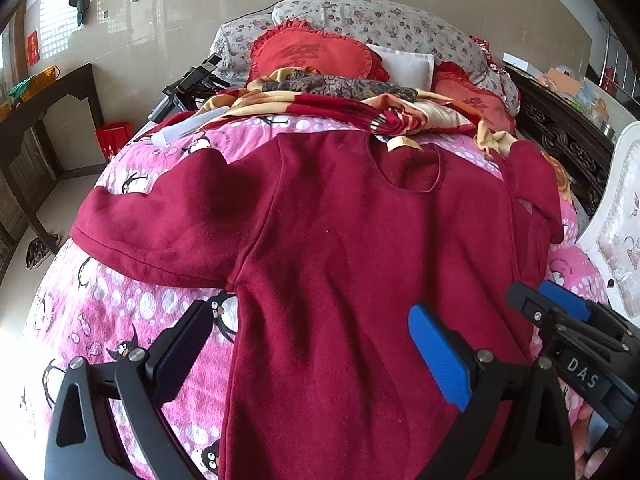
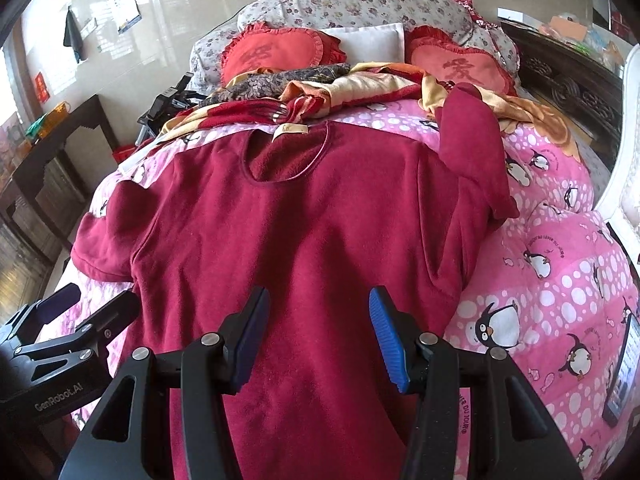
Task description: Fold small clothes
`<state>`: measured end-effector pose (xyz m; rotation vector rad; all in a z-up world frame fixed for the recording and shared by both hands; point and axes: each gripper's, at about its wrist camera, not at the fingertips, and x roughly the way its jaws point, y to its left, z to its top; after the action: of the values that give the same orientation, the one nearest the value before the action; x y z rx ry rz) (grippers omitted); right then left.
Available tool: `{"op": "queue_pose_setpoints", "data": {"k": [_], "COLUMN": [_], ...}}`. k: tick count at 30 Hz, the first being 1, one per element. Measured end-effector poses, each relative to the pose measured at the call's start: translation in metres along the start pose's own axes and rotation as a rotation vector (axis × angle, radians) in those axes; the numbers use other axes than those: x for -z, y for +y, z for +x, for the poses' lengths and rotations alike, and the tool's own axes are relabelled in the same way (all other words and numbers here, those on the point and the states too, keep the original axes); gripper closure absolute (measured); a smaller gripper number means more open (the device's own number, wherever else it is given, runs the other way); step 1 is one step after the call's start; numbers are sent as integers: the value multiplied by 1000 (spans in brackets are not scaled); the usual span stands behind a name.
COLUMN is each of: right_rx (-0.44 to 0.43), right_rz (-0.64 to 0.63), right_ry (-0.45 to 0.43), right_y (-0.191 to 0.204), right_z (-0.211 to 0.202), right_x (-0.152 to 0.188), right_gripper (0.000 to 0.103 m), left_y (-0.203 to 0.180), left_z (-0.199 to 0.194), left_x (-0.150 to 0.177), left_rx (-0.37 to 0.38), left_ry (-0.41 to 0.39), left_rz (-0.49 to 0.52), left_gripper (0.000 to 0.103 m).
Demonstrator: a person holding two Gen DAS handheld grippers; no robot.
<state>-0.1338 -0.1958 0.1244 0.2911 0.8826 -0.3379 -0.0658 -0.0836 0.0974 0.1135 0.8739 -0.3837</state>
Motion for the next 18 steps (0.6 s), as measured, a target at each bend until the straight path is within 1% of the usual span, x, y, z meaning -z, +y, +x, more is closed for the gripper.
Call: {"op": "queue_pose_setpoints", "data": {"k": [5,11,18], "right_rx": [3,-18,-15], "right_rz": [6,4,10], "right_ry": [15,25,27], "right_y": [0,1,-3], "right_z": [4,4,5], "right_x": [2,4,2], "right_gripper": [73,73,73], "left_y": [5,5,-4], "left_z": [-2,-5,-8], "left_x": [1,-2,-6], "left_rx": [18,14,10], "left_ry": [-7,-17,-48], "left_rz": [-16,-10,36], "left_gripper": [3,3,3]}}
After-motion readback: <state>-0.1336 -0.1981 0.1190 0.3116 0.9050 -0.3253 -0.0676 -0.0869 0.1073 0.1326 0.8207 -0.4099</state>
